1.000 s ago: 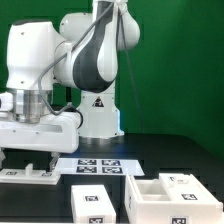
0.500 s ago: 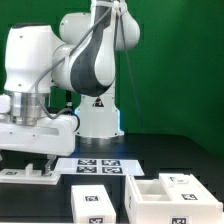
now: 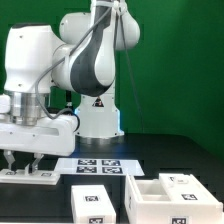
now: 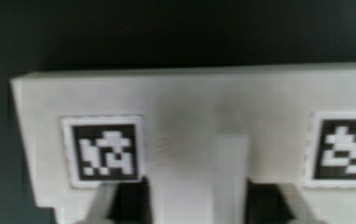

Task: Assemble cabinet

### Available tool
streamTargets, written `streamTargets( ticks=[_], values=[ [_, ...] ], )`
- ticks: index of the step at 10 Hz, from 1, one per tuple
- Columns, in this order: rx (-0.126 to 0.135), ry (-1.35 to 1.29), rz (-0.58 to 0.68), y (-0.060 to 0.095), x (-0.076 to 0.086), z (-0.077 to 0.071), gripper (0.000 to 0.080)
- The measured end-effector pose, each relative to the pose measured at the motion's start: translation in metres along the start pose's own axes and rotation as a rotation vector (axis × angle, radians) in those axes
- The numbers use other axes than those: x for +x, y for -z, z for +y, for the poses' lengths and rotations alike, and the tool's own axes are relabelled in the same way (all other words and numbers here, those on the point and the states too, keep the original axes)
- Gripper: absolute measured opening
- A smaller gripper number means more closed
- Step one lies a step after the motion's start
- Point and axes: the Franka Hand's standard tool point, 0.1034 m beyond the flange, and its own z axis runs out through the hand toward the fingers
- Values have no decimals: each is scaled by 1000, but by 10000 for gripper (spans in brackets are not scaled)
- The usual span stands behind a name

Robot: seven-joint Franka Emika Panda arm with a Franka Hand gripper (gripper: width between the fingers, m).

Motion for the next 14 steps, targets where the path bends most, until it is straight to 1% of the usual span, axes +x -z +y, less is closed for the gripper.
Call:
streamTargets(
  ticks=[1,3,4,6,7,8,9,10,13,14],
  values=[
    [0,0,0,0,0,0,61],
    [1,-21,3,1,1,0,61],
    [16,-86,4,6,4,-6,61],
    [62,-223,10,25,16,-26,61],
    [85,-349,8,37,23,-47,61],
    [101,-447,11,46,29,-66,61],
    [111,-472,-6,48,33,-74,61],
    [108,-462,-5,47,32,-71,61],
    [108,-466,-7,47,32,-74,61],
    [115,-576,-20,50,32,-87,61]
  ],
)
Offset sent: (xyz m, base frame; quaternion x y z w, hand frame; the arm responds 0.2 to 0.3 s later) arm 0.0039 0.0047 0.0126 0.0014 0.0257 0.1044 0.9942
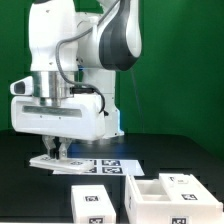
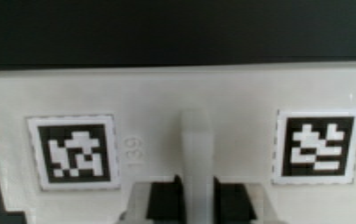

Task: Assemble cabinet

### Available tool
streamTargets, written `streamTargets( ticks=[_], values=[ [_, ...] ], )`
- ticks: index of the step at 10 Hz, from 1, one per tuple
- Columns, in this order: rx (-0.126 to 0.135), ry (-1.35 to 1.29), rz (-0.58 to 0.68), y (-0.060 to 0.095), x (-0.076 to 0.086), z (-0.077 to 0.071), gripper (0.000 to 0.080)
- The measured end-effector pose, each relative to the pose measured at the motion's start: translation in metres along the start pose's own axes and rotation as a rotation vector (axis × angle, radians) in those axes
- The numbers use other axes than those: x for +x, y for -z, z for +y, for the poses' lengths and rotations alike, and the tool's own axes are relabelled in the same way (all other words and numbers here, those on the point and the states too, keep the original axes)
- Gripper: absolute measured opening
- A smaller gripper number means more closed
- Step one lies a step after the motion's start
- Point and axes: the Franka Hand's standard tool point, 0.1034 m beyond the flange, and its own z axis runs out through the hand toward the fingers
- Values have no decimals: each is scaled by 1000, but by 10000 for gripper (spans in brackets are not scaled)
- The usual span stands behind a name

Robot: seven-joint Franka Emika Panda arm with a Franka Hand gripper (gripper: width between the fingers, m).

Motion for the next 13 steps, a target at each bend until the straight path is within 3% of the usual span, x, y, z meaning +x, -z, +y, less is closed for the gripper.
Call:
streamTargets(
  ticks=[2,3,7,11,13],
  values=[
    [-4,-194,-6,-2,-22,-31,61],
    [-10,-237,-9,-5,-29,-39,61],
    [-10,-212,-10,-6,-29,-38,62],
    [-34,-474,-23,-15,-58,-56,62],
    [-35,-457,-23,-15,-58,-57,62]
  ],
)
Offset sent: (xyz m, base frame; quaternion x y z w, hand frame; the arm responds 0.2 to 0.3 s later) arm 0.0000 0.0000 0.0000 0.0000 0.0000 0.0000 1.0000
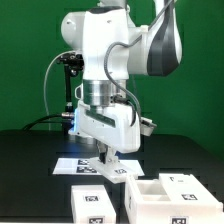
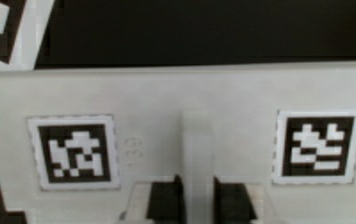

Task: Assemble cabinet

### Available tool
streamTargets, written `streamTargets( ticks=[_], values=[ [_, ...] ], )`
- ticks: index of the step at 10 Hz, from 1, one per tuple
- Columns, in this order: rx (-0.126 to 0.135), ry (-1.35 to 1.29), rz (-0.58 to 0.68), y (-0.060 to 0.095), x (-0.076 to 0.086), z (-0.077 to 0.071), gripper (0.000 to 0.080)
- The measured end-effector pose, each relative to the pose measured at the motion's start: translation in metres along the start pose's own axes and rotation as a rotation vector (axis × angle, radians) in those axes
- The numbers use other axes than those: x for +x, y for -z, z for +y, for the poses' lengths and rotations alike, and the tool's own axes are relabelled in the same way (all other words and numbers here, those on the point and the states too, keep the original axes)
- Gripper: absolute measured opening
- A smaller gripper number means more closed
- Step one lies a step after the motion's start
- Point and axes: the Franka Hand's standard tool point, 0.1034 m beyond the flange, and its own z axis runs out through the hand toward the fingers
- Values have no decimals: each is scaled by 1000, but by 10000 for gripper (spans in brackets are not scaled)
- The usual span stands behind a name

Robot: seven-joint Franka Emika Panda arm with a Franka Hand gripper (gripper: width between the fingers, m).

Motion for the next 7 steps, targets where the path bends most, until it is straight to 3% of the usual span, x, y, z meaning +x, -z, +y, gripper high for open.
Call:
streamTargets(
  ticks=[3,4,6,7],
  values=[
    [-1,1,0,0,-1,0,62],
    [-14,-108,-26,2,-15,-2,62],
    [22,-183,-25,7,-29,-7,62],
    [18,-172,-24,5,-28,-6,62]
  ],
)
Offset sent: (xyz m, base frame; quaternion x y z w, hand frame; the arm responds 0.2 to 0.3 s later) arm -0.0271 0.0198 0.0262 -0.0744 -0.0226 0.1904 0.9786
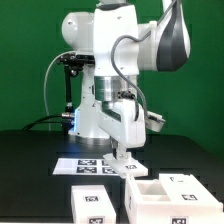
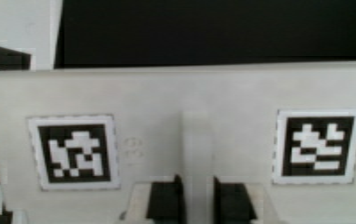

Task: Assemble cabinet

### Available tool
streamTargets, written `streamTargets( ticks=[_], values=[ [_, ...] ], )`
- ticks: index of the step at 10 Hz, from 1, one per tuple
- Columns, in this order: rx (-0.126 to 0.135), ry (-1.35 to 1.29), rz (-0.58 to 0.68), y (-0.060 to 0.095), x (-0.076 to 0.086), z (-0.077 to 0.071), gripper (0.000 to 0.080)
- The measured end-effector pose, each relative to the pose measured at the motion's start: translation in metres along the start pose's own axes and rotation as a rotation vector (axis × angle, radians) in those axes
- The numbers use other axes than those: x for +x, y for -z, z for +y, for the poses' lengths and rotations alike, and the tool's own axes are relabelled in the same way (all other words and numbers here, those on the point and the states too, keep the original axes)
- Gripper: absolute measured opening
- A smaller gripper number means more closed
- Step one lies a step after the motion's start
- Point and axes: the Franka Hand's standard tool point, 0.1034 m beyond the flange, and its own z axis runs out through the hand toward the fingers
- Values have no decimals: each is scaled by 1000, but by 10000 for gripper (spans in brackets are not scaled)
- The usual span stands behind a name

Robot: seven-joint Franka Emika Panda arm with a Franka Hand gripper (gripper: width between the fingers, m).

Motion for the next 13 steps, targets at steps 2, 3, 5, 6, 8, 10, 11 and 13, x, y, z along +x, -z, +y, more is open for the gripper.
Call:
streamTargets(
  ticks=[2,3,5,6,8,10,11,13],
  values=[
    [-1,2,0,-1,-1,0,62],
    [2,-8,0,0,-1,-1,62],
    [37,-31,5,5,-4,-8,62],
    [45,-66,1,6,-8,-10,62],
    [42,-68,2,5,-9,-10,62],
    [40,-68,2,4,-9,-9,62],
    [37,-91,-4,4,-10,-10,62],
    [40,-168,-20,7,-15,-18,62]
  ],
)
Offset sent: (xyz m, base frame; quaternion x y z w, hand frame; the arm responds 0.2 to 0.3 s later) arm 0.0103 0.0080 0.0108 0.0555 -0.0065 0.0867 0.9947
